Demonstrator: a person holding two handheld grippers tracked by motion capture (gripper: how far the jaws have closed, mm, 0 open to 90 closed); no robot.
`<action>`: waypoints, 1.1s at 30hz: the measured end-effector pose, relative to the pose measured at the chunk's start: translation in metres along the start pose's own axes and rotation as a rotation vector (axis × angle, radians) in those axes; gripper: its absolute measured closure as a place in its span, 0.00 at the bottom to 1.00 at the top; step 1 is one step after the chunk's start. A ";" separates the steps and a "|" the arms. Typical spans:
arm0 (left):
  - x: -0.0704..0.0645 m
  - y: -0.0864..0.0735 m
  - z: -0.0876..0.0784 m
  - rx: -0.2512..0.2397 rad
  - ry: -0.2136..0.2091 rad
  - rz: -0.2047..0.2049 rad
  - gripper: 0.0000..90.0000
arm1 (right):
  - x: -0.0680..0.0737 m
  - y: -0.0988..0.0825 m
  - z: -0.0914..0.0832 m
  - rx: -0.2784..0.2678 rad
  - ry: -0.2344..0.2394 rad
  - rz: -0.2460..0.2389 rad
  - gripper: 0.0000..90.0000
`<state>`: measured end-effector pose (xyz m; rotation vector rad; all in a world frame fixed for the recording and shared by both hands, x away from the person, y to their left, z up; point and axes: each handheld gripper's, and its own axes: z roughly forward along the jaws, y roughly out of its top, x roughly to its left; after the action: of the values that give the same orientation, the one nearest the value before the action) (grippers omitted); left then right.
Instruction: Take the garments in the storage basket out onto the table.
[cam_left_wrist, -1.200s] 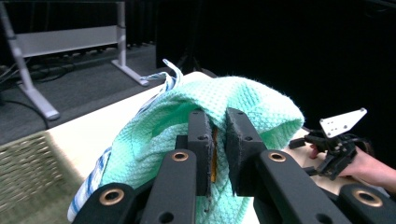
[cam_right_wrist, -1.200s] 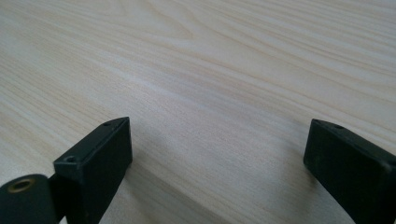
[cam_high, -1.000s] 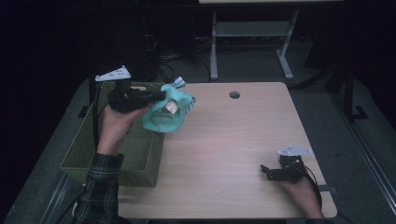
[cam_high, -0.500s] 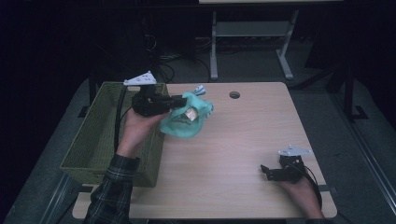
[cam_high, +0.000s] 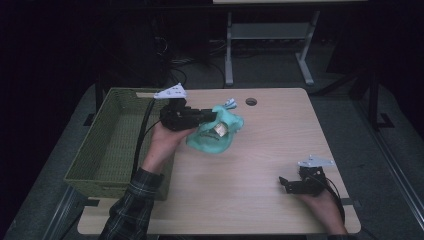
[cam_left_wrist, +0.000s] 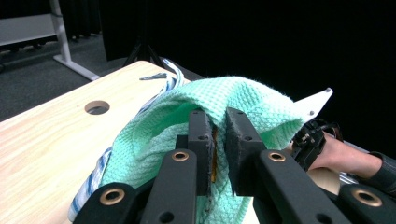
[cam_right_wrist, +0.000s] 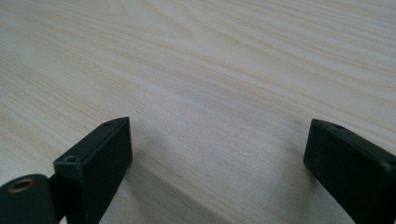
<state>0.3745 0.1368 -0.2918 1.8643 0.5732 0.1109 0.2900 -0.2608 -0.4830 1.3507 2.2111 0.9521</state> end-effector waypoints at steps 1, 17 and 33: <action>-0.001 -0.001 0.002 -0.004 -0.004 -0.003 0.90 | 0.000 0.000 0.000 -0.001 0.000 0.000 0.08; -0.012 -0.019 0.043 0.038 -0.046 -0.013 0.90 | 0.000 0.000 0.000 -0.001 0.000 0.001 0.08; -0.022 -0.041 0.082 0.105 -0.075 -0.010 0.90 | 0.000 0.000 0.000 0.000 0.000 -0.003 0.08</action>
<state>0.3706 0.0667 -0.3550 1.9585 0.5456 0.0039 0.2900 -0.2610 -0.4831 1.3473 2.2120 0.9514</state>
